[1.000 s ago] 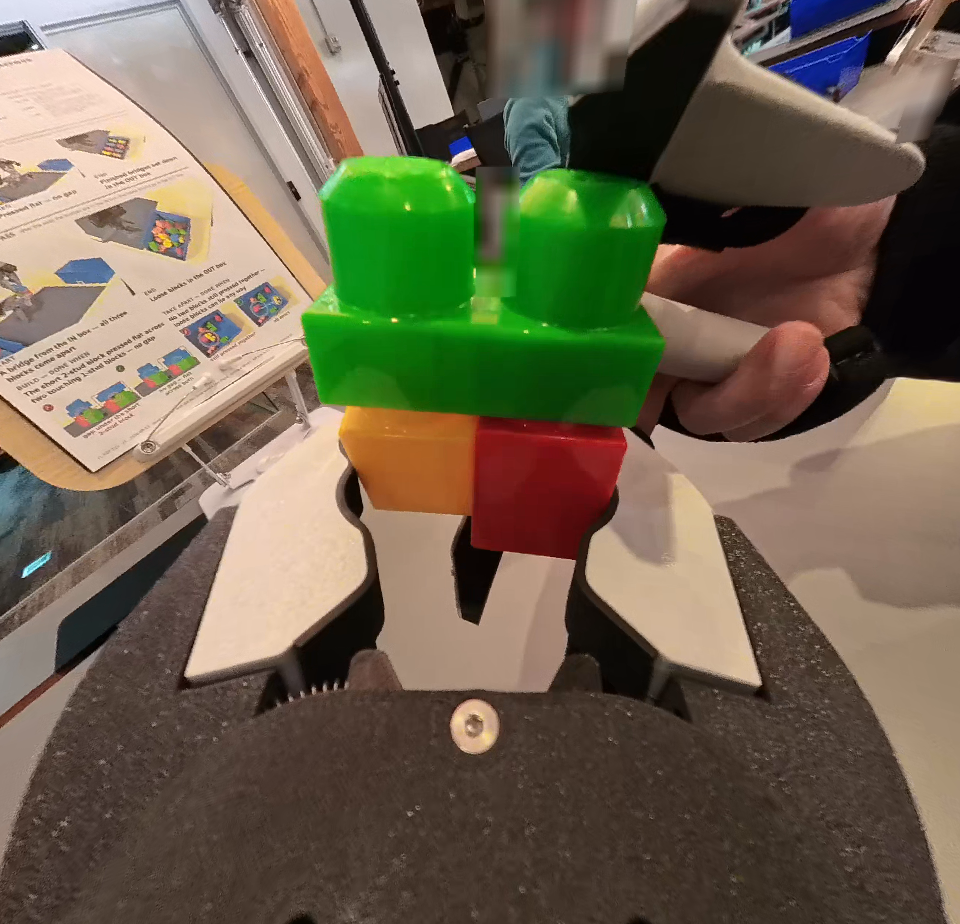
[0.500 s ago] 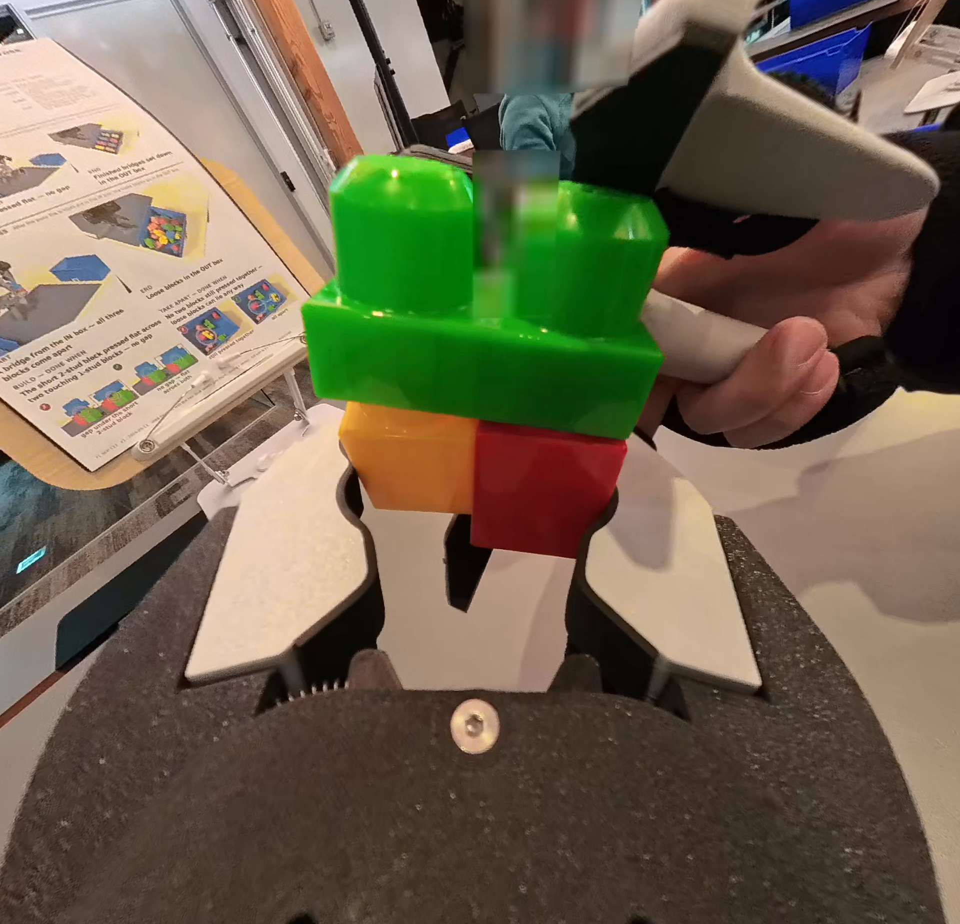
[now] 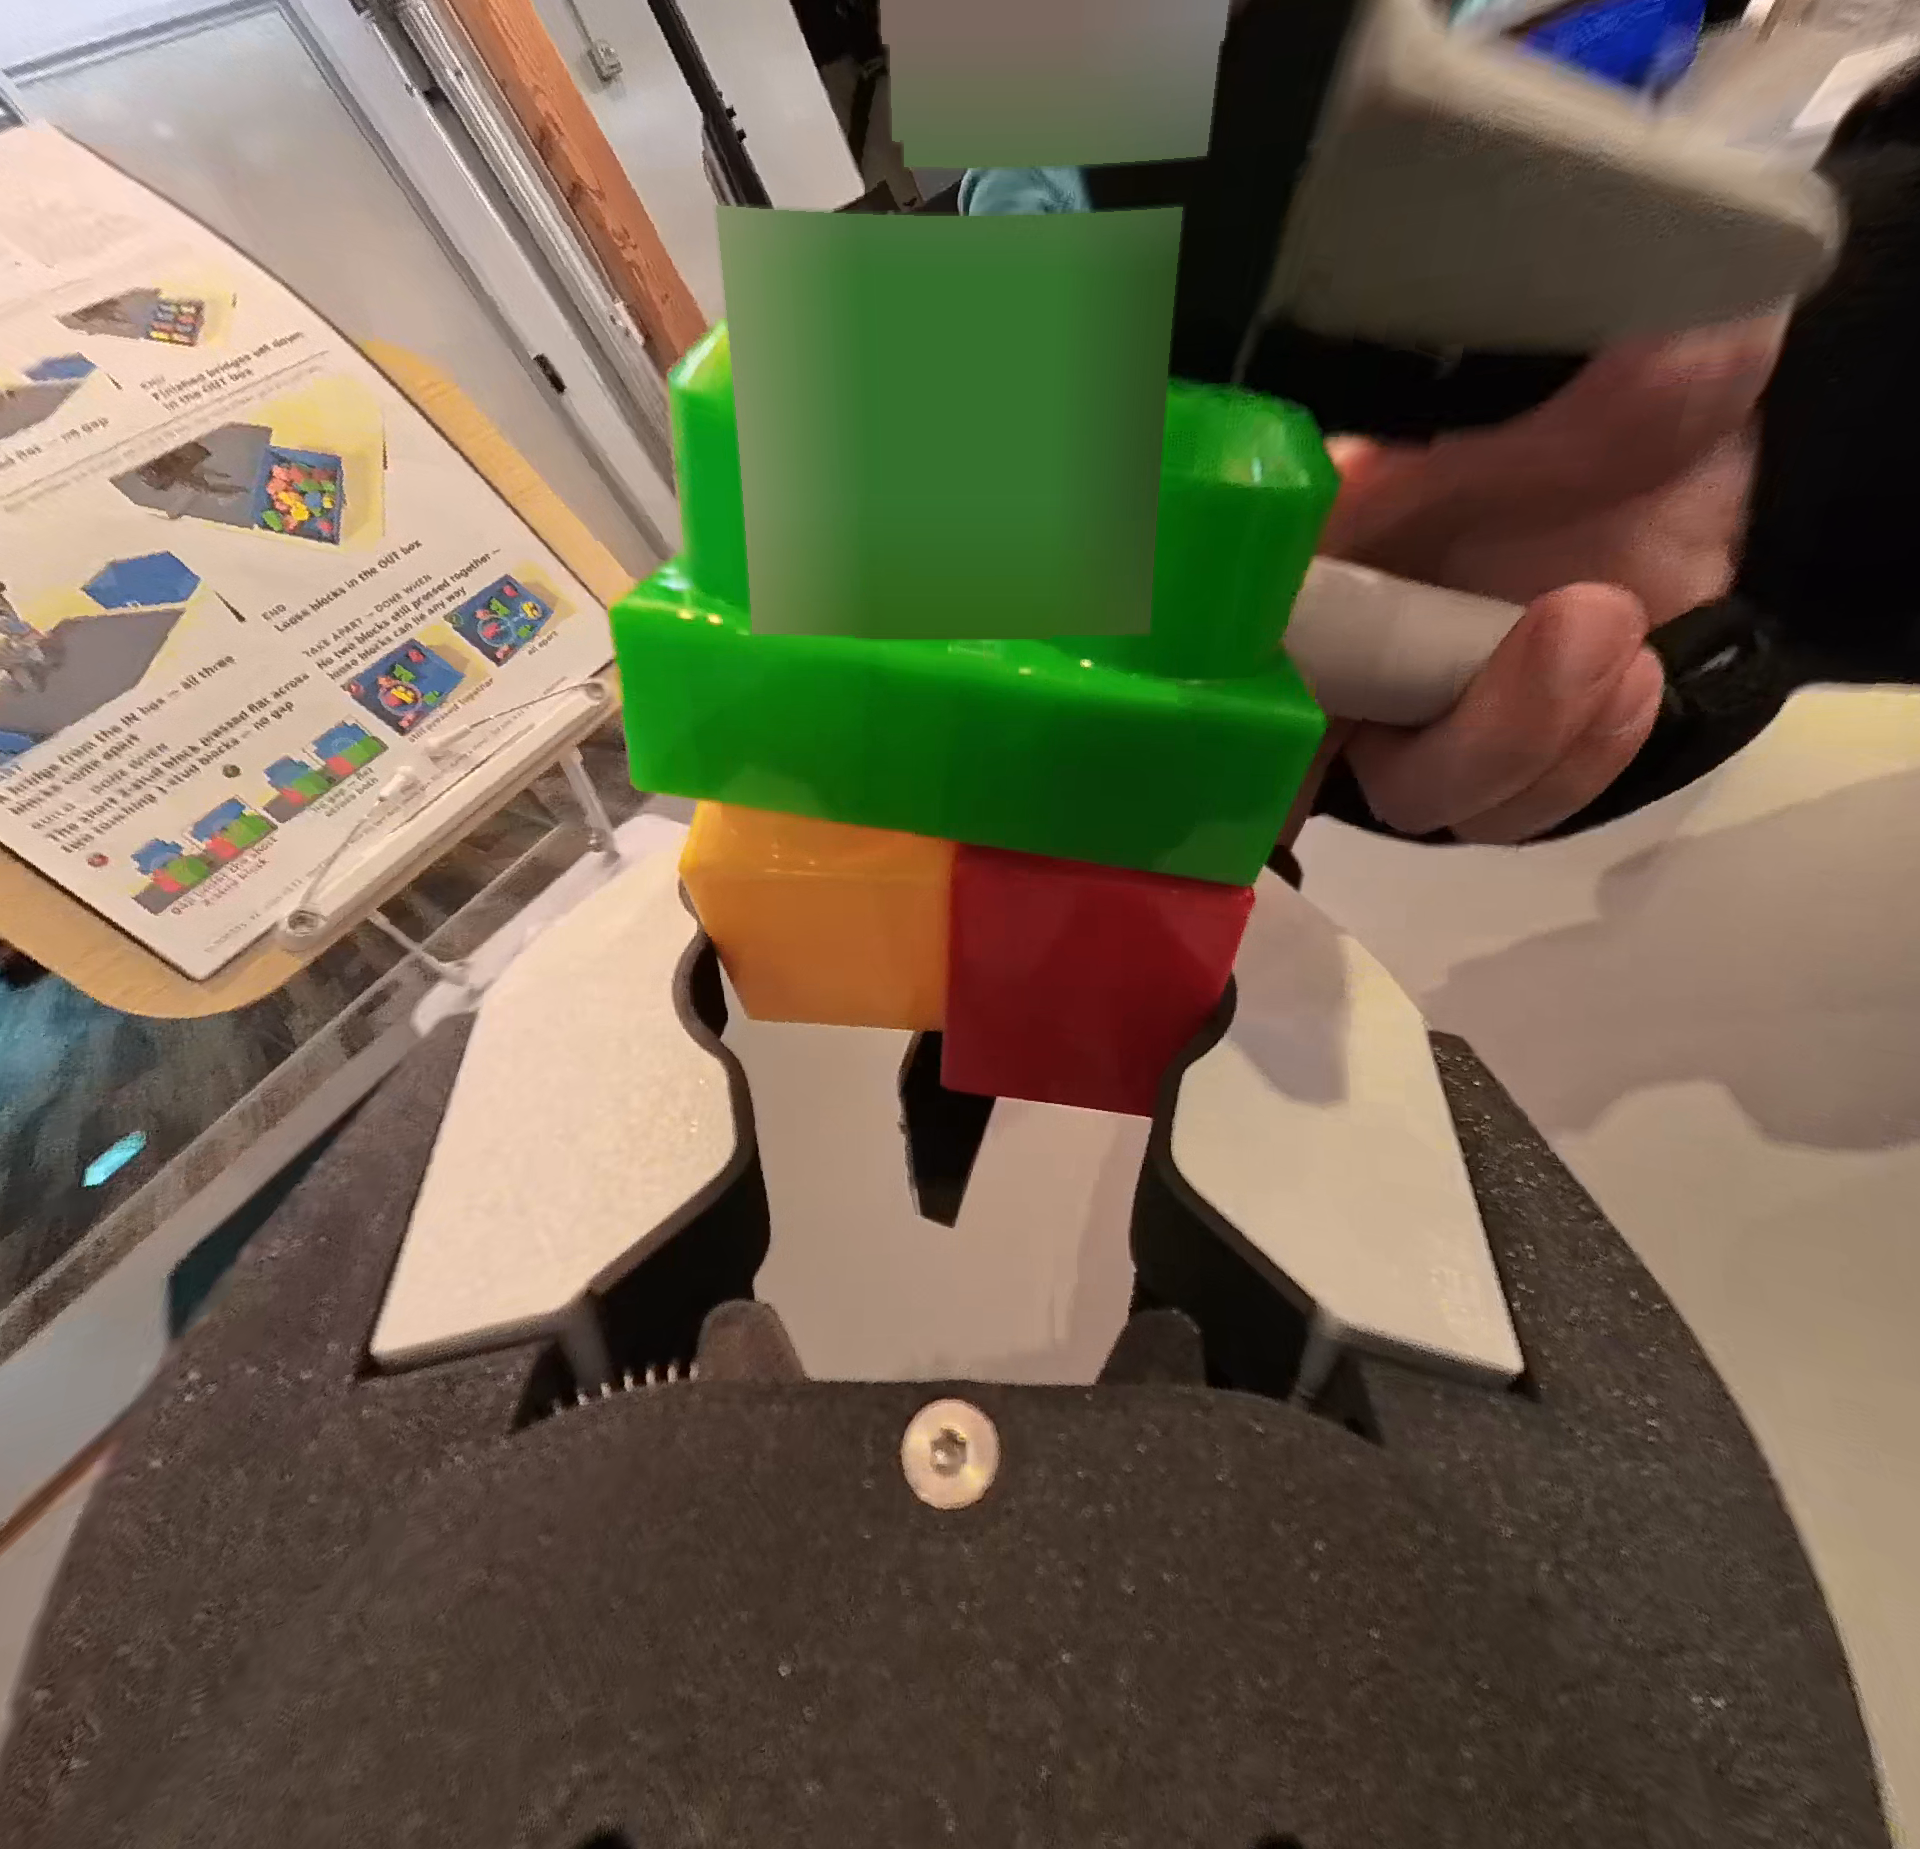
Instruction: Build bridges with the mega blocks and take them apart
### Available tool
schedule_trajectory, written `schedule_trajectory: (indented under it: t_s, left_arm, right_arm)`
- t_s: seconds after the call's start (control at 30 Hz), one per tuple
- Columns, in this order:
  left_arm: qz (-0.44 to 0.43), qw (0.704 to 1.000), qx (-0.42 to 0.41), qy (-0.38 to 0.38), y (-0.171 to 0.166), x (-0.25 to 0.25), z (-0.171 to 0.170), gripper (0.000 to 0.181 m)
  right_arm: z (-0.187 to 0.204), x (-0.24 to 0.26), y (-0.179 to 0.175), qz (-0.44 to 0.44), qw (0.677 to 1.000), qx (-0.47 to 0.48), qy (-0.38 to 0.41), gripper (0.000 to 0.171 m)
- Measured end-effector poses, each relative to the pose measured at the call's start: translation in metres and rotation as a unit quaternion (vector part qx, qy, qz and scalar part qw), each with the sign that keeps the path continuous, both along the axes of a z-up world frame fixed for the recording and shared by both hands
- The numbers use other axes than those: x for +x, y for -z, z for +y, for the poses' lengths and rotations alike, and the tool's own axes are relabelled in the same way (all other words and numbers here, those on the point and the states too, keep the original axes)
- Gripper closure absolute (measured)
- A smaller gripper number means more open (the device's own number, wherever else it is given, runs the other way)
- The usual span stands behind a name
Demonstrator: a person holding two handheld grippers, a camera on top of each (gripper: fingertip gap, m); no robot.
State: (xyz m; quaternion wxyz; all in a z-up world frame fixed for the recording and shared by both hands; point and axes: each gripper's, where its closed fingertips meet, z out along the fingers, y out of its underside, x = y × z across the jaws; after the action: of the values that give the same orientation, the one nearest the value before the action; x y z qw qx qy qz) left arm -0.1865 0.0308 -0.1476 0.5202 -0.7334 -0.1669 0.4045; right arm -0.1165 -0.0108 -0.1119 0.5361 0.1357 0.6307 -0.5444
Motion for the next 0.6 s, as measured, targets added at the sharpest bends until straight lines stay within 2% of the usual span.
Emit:
schedule_trajectory:
  t_s: [0.03, 0.07, 0.43, 0.47, 0.53, 0.6]
  left_arm:
    - [0.002, 1.000, -0.014, -0.004, 0.002, 0.000, 0.001, 0.094]
    - [0.004, 1.000, -0.019, -0.001, 0.002, 0.001, 0.003, 0.094]
    - [-0.003, 1.000, -0.015, 0.000, 0.006, 0.000, 0.002, 0.094]
    - [0.000, 1.000, -0.014, -0.001, 0.005, 0.001, 0.002, 0.094]
    - [0.009, 1.000, -0.008, -0.001, 0.003, 0.003, 0.002, 0.094]
    - [0.008, 1.000, -0.024, -0.010, 0.007, 0.003, 0.000, 0.094]
  right_arm:
    - [0.000, 0.000, -0.001, -0.004, 1.000, 0.001, 0.002, 0.045]
    - [0.000, -0.001, 0.002, 0.002, 1.000, 0.006, 0.005, 0.056]
    - [-0.003, -0.003, 0.006, 0.004, 1.000, 0.013, 0.018, 0.057]
    - [-0.003, -0.003, 0.006, 0.005, 1.000, 0.011, 0.019, 0.053]
    - [-0.005, -0.008, 0.017, 0.034, 0.998, 0.046, 0.041, 0.028]
    - [-0.004, -0.018, 0.021, 0.077, 0.992, 0.062, 0.077, 0.025]
